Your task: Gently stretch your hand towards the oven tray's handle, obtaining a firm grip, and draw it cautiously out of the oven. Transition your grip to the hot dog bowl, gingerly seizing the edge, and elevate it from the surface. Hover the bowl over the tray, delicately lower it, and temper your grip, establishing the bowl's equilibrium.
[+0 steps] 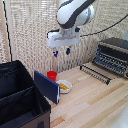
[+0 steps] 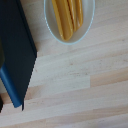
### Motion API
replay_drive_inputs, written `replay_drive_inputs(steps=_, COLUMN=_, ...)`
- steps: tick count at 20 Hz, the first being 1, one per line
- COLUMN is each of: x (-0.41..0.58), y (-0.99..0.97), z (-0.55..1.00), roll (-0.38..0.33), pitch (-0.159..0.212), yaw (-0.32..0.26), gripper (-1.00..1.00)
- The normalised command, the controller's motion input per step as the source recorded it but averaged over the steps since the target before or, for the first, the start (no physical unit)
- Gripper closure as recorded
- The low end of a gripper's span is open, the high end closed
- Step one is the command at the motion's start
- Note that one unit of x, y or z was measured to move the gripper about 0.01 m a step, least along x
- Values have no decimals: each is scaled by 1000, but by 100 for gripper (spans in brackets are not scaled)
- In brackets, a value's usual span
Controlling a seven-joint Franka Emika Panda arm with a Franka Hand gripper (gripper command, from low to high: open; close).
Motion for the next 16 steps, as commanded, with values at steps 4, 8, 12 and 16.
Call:
replay_drive_inputs(steps=4, x=-48, y=-24, z=0, roll=-333, pitch=0, yaw=106, gripper=-100)
replay_drive_inputs(steps=8, x=-13, y=-175, z=0, roll=-375, pitch=0, yaw=109, gripper=-100)
replay_drive_inputs(steps=12, x=0, y=-161, z=0, roll=-375, pitch=0, yaw=100, gripper=-100)
replay_drive_inputs(steps=16, x=0, y=-151, z=0, roll=-375, pitch=0, yaw=119, gripper=-100)
